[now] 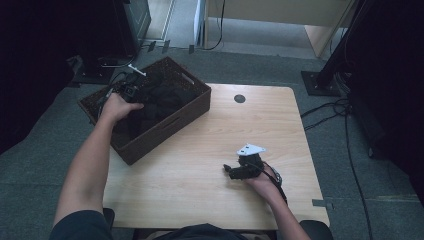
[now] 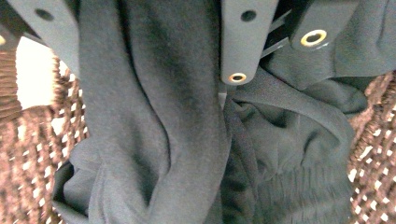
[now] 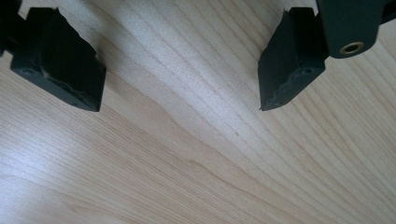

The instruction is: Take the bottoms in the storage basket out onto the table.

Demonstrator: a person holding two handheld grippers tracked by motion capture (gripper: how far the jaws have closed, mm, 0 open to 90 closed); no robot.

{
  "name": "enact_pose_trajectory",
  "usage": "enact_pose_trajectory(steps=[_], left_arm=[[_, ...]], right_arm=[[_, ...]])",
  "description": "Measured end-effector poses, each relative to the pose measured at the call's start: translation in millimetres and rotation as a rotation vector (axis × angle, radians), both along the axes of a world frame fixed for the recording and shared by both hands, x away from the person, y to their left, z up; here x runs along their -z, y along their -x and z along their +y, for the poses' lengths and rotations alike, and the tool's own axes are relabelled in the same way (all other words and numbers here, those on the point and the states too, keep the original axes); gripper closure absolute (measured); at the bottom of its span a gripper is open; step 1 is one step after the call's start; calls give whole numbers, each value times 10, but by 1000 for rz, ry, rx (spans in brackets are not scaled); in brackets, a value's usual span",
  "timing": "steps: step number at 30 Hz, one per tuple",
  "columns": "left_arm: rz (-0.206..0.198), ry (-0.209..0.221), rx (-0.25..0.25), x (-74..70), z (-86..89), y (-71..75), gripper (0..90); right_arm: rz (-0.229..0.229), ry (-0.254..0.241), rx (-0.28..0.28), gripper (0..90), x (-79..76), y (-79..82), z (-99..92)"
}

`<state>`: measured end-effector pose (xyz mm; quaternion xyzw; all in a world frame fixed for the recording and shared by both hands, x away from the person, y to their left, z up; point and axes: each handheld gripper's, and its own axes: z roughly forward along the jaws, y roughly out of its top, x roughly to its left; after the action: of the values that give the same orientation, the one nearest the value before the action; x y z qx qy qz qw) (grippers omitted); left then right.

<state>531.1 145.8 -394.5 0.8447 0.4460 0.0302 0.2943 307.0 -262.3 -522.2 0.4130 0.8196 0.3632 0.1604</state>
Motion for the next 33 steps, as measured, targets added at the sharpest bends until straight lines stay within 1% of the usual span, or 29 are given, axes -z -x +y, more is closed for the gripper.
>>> enact_pose_trajectory(steps=[2, 3, 9, 11, 12, 13, 14, 16, 18, 21, 22, 24, 25, 26, 27, 28, 29, 30, 33], left_arm=[[-13, -10, 8, -73, -6, 13, 673], [-13, -10, 8, -73, -6, 13, 673], [-42, -6, 29, -269, -24, 56, 674], [-47, -5, 33, -291, -25, 61, 674], [-52, -4, 38, -333, -30, 75, 674], [-58, 14, 36, -395, -34, 88, 675], [-58, 14, 36, -395, -34, 88, 675], [-77, 9, 40, -516, -65, 122, 675], [-90, 6, 43, -590, -87, 146, 675], [-110, 15, 48, -688, -107, 190, 674], [-116, 28, 45, -727, -103, 209, 674], [-122, 35, 46, -748, -99, 217, 674], [-122, 44, 44, -820, -92, 234, 674], [-122, 44, 44, -820, -92, 234, 674], [-125, 40, 47, -859, -96, 245, 674], [-139, 34, 52, -931, -108, 275, 674], [-147, 40, 52, -975, -116, 298, 674], [-147, 40, 52, -975, -116, 298, 674], [-175, 57, 53, -1119, -137, 381, 675]], right_arm=[[-2, -4, -3, 150, 2, -8, -8], [1, -7, 0, 150, 0, -11, -11], [8, -16, 8, 150, -5, -33, -43], [10, -16, 8, 150, -7, -36, -51], [13, -18, 10, 150, -8, -39, -54], [9, -16, 12, 150, -6, -49, -68], [9, -18, 15, 150, -4, -50, -69], [8, -12, 19, 150, -3, -52, -75], [4, -7, 17, 150, 0, -50, -73], [-8, 1, 13, 147, 9, -42, -69], [-12, 0, 11, 146, 13, -42, -73], [-15, -3, 13, 145, 16, -40, -74], [-16, -4, 14, 145, 16, -41, -74], [-15, -4, 14, 145, 16, -41, -74], [-15, -4, 14, 145, 16, -41, -74], [-15, -4, 12, 145, 16, -41, -75], [-15, -5, 15, 145, 16, -40, -73], [-15, -5, 15, 145, 16, -40, -73], [1, -31, 20, 143, 5, -47, -63]])
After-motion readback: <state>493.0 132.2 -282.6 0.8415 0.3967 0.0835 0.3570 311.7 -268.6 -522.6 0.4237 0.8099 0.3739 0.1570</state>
